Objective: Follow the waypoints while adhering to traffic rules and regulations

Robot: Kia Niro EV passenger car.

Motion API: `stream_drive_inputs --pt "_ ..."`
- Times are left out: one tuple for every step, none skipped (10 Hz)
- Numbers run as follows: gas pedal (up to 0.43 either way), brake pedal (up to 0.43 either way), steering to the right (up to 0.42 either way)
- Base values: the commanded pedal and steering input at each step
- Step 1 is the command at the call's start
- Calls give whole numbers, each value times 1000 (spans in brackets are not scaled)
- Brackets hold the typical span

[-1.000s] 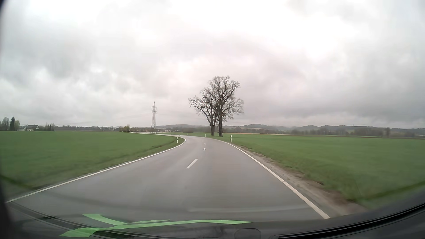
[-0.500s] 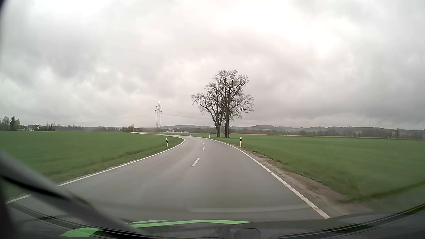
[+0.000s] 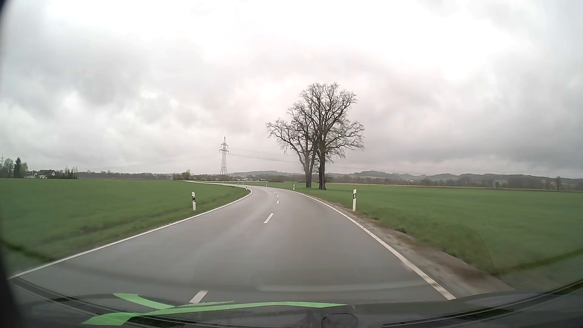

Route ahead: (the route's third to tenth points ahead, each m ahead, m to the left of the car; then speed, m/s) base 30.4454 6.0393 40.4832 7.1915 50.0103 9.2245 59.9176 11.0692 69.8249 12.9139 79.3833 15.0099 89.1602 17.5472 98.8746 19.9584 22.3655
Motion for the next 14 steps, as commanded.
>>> stream_drive_inputs --pt "150 0 -22" --pt "138 0 -21" --pt "130 0 -21" --pt "118 0 -21" --pt "110 0 -21" --pt "110 0 -21" --pt "110 0 -21" --pt "110 0 -21" --pt "110 0 -21" --pt "110 0 -21" --pt "110 0 -21" --pt "110 0 -20" --pt "110 0 -20" --pt "110 0 -20"
